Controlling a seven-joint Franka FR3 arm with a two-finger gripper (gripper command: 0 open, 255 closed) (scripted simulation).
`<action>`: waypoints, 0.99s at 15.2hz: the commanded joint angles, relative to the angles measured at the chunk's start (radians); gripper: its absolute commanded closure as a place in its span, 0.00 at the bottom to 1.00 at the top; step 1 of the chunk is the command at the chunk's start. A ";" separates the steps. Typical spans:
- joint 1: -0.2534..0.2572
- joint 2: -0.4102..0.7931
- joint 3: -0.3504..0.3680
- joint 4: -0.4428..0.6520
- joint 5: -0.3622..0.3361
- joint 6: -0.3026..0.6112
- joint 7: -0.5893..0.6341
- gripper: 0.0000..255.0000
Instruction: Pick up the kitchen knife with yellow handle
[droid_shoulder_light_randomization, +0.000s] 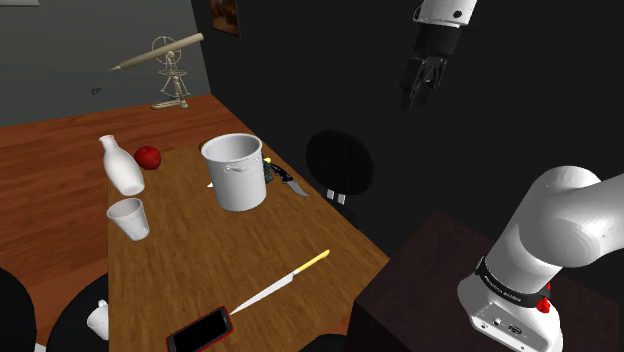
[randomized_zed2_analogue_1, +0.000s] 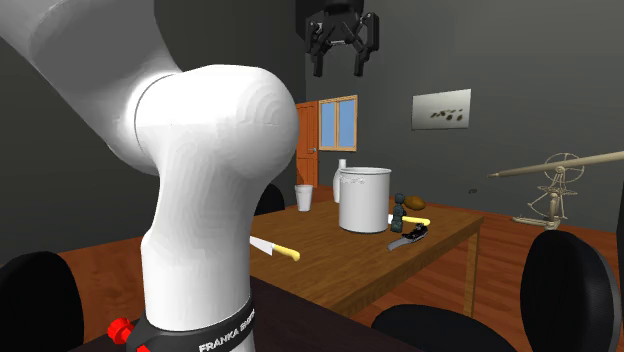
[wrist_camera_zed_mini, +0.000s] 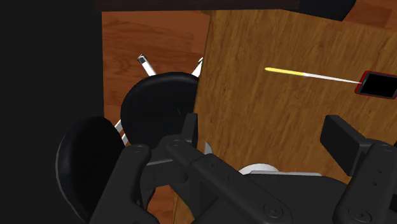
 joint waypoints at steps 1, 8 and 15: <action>0.000 0.000 0.000 0.000 0.000 0.000 0.000 0.00; 0.085 0.142 0.033 -0.080 0.006 0.213 -0.142 0.00; 0.165 0.321 0.073 -0.115 0.009 0.418 -0.275 0.00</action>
